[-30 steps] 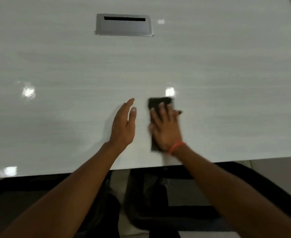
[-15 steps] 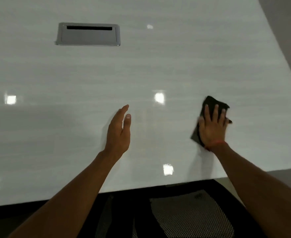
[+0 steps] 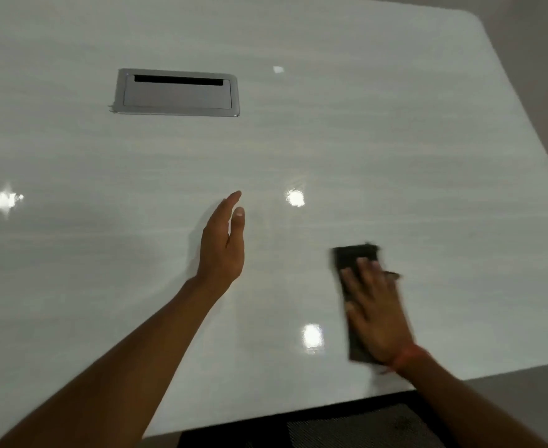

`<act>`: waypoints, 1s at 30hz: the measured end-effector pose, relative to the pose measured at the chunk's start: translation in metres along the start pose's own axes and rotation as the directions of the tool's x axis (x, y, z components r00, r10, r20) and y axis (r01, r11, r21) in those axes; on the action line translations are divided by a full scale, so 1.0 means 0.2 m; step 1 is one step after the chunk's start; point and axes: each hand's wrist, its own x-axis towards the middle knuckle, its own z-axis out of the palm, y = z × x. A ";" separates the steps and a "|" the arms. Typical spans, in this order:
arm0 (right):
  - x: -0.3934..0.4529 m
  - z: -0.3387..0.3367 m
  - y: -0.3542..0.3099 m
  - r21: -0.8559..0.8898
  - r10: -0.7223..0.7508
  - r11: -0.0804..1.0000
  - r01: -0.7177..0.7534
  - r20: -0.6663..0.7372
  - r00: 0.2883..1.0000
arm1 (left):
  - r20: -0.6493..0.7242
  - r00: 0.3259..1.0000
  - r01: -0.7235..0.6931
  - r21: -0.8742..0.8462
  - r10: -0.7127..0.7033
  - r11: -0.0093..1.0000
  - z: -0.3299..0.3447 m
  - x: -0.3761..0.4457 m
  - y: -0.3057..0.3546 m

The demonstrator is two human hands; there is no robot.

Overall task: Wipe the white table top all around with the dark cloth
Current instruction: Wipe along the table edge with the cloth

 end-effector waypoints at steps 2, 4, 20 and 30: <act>0.16 -0.06 0.19 0.028 0.314 0.949 -0.314 -0.023 0.949 | 0.007 1.000 -0.003 -0.002 0.003 1.000 -0.02 0.06 -0.02; 0.48 -0.13 0.25 0.053 0.471 0.882 -0.469 -0.036 0.882 | 0.027 1.000 -0.007 0.007 0.007 1.000 -0.04 0.13 -0.05; 0.55 0.00 -0.32 -0.005 -0.097 0.995 0.097 -0.055 0.994 | 0.006 0.999 -0.050 0.025 0.050 0.998 -0.05 0.23 -0.03; 1.75 -0.16 -0.49 0.037 0.233 0.972 -0.230 -0.134 0.963 | -0.057 0.996 -0.068 -0.032 0.066 0.997 -0.18 0.33 -0.11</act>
